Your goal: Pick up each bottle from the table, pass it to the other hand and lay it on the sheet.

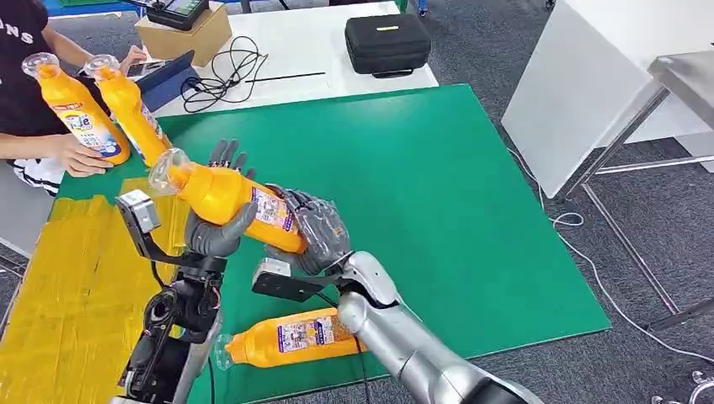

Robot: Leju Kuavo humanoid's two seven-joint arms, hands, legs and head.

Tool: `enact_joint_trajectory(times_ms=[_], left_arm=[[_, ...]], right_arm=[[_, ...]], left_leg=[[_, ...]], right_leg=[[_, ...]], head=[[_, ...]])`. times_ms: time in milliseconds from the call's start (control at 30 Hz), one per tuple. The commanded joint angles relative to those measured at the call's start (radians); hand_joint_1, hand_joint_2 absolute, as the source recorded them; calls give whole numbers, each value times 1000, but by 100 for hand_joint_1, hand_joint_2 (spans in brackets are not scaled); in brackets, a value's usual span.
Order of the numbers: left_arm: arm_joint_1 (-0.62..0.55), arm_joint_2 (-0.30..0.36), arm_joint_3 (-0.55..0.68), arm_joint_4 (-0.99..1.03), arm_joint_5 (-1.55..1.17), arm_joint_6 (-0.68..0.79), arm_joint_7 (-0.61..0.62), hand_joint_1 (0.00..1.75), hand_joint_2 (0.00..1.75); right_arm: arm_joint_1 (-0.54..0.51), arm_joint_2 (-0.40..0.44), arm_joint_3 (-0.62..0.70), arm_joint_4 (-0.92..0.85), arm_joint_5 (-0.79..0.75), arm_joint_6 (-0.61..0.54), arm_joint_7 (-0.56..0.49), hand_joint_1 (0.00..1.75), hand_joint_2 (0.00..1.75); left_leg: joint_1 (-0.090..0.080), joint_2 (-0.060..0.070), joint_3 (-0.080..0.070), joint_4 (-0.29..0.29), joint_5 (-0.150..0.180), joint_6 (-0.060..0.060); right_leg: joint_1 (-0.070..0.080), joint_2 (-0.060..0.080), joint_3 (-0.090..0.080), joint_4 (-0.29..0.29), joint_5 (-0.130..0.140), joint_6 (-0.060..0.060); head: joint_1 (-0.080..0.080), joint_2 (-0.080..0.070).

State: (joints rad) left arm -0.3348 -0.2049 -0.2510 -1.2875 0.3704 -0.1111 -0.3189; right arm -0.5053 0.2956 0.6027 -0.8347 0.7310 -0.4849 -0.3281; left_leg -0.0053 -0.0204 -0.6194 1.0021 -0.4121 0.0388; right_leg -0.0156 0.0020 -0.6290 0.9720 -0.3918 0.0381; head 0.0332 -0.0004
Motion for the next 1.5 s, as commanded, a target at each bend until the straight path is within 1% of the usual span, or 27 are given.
enact_joint_trajectory(times_ms=[33, 133, 267, 300, 333, 433, 533, 567, 633, 667, 700, 733, 767, 833, 933, 967, 1000, 1033, 1100, 1133, 1167, 1200, 1267, 1400, 1433, 1467, 1500], left_arm=[[-40, 11, 40, 24, 32, 68, -41, 175, 175], [-26, 18, 32, 18, 37, 79, -69, 175, 175], [6, 23, 29, -18, 49, 89, -112, 175, 175], [11, 24, 30, -28, 54, 90, -117, 175, 175], [13, 26, 31, -34, 55, 89, -119, 175, 175], [13, 27, 34, -39, 55, 90, -119, 175, 175], [16, 28, 45, -46, 53, 87, -132, 175, 175], [18, 28, 52, -52, 51, 87, -137, 175, 175], [19, 30, 64, -64, 41, 92, -145, 175, 175], [23, 37, 69, -81, 12, 106, -154, 175, 175], [32, 42, 73, -108, -25, 121, -174, 175, 175], [45, 49, 76, -142, -58, 132, -186, 175, 175], [64, 57, 84, -189, -100, 150, -198, 175, 175], [88, 69, 98, -252, -175, 182, -208, 175, 175], [92, 72, 104, -267, -211, 193, -209, 175, 175], [87, 74, 105, -277, -318, 269, -243, 175, 175], [81, 77, 101, -291, -386, 316, -244, 175, 175], [74, 86, 99, -308, -458, 362, -253, 175, 175], [60, 105, 94, -351, -767, 598, -249, 175, 175], [55, 122, 84, -373, -852, 637, -231, 175, 175], [44, 148, 74, -388, -997, 683, -195, 175, 175], [31, 166, 69, -389, -1102, 709, -171, 175, 175], [-34, 230, 33, -374, -1270, 646, -106, 175, 175], [-66, 229, 35, -350, -1273, 641, -97, 175, 175], [-90, 264, 2, -324, -1418, 597, -65, 175, 175], [-145, 302, -45, -275, -1565, 528, -28, 175, 175], [-186, 320, -83, -229, -1657, 465, -11, 175, 175]], right_arm=[[-5, -9, 89, 113, -41, -15, -32, 175, 175], [8, -8, 86, 120, -85, -22, -57, 175, 175], [59, -32, 61, 53, -110, -21, -62, 175, 175], [66, -37, 53, 35, -114, -14, -61, 175, 175], [72, -43, 45, 19, -114, -13, -58, 175, 175], [78, -49, 34, -2, -115, -7, -56, 175, 175], [92, -57, 9, -39, -108, -4, -47, 175, 175], [99, -62, -5, -60, -111, -4, -45, 175, 175], [112, -75, -26, -104, -107, -18, -37, 175, 175], [131, -93, -41, -162, -94, -29, -23, 175, 175], [154, -112, -56, -224, -96, -21, -18, 152, 175], [184, -130, -79, -296, -110, -4, -5, 0, 175], [228, -156, -107, -394, -132, 27, 7, 0, 175], [312, -198, -162, -569, -213, 108, 9, 0, 175], [340, -209, -178, -618, -238, 137, 7, 0, 175], [365, -215, -200, -656, -302, 154, -18, 0, 175], [393, -231, -216, -699, -341, 158, -35, 0, 175], [422, -240, -235, -740, -386, 172, -42, 0, 0], [496, -262, -276, -835, -476, 213, -57, 0, 0], [525, -268, -292, -864, -490, 214, -60, 0, 0], [560, -274, -314, -894, -497, 211, -65, 0, 0], [582, -280, -327, -909, -509, 219, -68, 0, 175], [611, -284, -374, -938, -562, 253, -78, 0, 175], [609, -282, -392, -944, -568, 272, -76, 0, 175], [600, -272, -401, -939, -567, 272, -75, 0, 175], [585, -273, -413, -936, -581, 292, -68, 0, 175], [571, -273, -425, -930, -592, 313, -62, 0, 175]], left_leg=[[2, 1, 6, 0, -3, -2], [1, 0, 4, -1, -1, -1], [2, 2, 9, -1, -4, -3], [1, 0, 4, -1, -1, -1], [2, 0, 7, -1, -3, -2], [1, -1, 4, -1, -1, -2], [2, -1, 8, 0, -4, -3], [2, -1, 4, -1, -1, -2], [2, -1, 7, 0, -3, -3], [1, -1, 2, 0, -1, -1], [2, -1, 5, 0, -2, -2], [2, -2, 3, 0, -1, -2], [3, -2, 7, 1, -4, -3], [2, -3, 4, 0, -2, -2], [1, -2, 3, 0, -2, -1], [1, 0, 4, 1, -4, -2], [1, -1, 1, 1, -3, -2], [2, 0, 4, 1, -5, -2], [0, -4, 0, 0, -1, -1], [1, -5, 2, 1, -3, -2], [1, -5, 0, 1, -2, -2], [1, -4, 3, 1, -4, -2], [2, -4, 3, 2, -5, -3], [1, -3, 0, 1, -3, -2], [1, -2, 2, 2, -4, -3], [1, 0, 1, 1, -3, -2], [2, -1, 3, 2, -4, -3]], right_leg=[[2, 0, 7, -1, -2, -2], [1, -1, 4, -1, -1, -1], [2, 0, 10, -1, -4, -2], [1, -1, 4, -2, -1, -1], [2, -1, 8, -1, -3, -2], [1, -2, 5, -1, -2, -1], [3, -3, 10, -1, -4, -2], [2, -2, 5, -2, -2, -1], [3, -3, 8, -1, -4, -2], [1, -2, 3, -1, -1, -1], [2, -3, 6, -1, -3, -2], [2, -3, 4, -1, -2, -1], [3, -4, 9, 0, -5, -2], [2, -5, 5, -1, -3, -1], [1, -3, 4, -1, -3, -1], [1, -1, 5, 0, -4, -2], [1, -2, 3, 0, -3, -1], [2, -2, 6, 0, -4, -2], [1, -5, 1, 0, -2, -1], [1, -6, 4, 0, -5, -2], [1, -5, 2, 0, -3, -1], [2, -5, 5, 1, -5, -2], [2, -5, 5, 1, -5, -2], [1, -4, 1, 0, -3, -2], [2, -4, 4, 1, -4, -2], [1, -2, 2, 0, -3, -2], [2, -2, 3, 1, -4, -3]], head=[[0, 0], [0, 0], [0, 0], [0, 0], [0, 0], [0, 0], [0, 0], [0, 0], [0, 0], [0, 0], [0, 0], [0, 0], [0, 0], [0, 0], [0, 0], [0, 0], [0, 0], [0, 0], [0, 0], [0, 0], [0, 0], [0, 0], [0, 0], [0, 0], [0, 0], [0, 0], [0, 0]])
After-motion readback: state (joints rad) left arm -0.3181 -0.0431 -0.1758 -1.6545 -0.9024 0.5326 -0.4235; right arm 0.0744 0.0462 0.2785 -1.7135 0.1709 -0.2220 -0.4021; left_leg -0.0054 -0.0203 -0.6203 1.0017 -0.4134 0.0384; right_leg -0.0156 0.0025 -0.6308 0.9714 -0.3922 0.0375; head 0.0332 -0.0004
